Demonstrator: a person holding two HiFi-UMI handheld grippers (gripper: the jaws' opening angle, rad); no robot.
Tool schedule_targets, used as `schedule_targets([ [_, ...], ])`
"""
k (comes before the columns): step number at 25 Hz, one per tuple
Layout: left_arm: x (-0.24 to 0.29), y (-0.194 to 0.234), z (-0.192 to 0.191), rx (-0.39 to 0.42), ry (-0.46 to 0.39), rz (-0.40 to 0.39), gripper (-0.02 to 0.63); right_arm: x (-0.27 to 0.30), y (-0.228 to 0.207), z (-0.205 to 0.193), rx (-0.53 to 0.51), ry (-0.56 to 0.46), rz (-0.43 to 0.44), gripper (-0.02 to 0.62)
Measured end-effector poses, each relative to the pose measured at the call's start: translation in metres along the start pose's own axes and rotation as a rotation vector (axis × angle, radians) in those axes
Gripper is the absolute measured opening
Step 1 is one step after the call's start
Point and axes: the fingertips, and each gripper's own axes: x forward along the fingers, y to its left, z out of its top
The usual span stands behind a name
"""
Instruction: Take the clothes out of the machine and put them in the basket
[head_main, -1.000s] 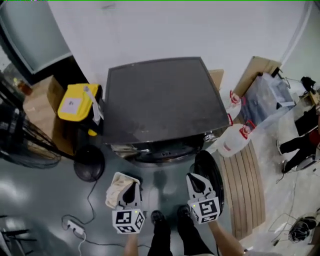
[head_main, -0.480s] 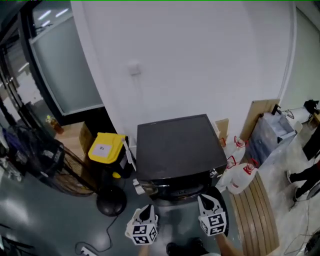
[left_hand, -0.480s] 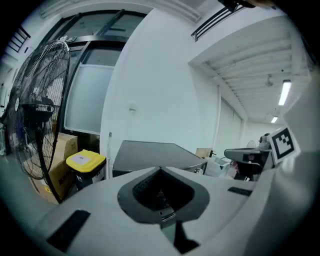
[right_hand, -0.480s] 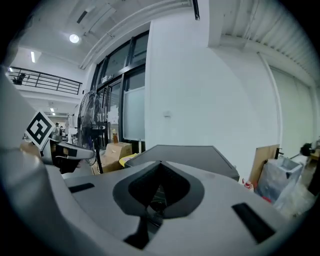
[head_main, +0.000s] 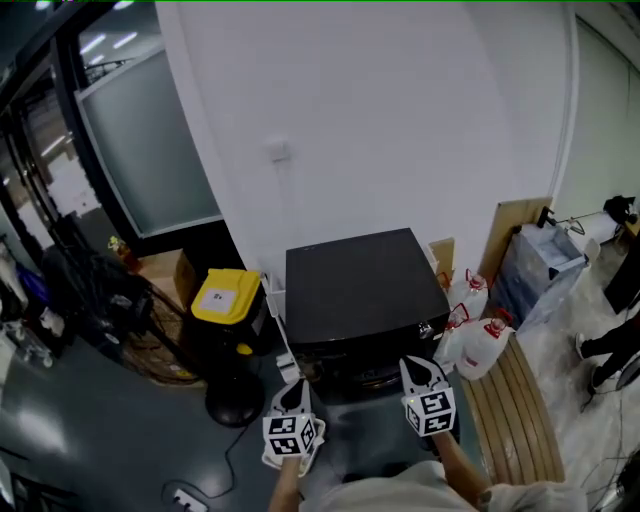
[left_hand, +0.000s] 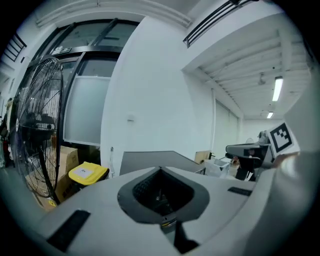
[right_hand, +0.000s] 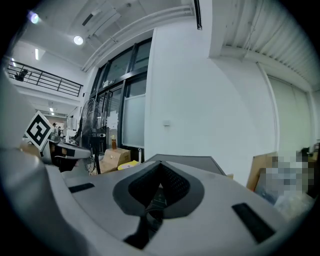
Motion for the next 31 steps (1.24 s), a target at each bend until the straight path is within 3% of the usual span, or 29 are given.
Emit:
schedule_targets([
  [11, -0.002, -0.016, 0.017, 0.005, -0.024, -0.015, 0.017, -0.025, -0.013, 0.002, -0.014, 0.005, -0.030, 0.023],
  [31, 0.006, -0.018, 0.020, 0.013, -0.029, -0.023, 0.017, -0.015, -0.011, 0.006, -0.035, 0.009, -0.014, 0.023],
])
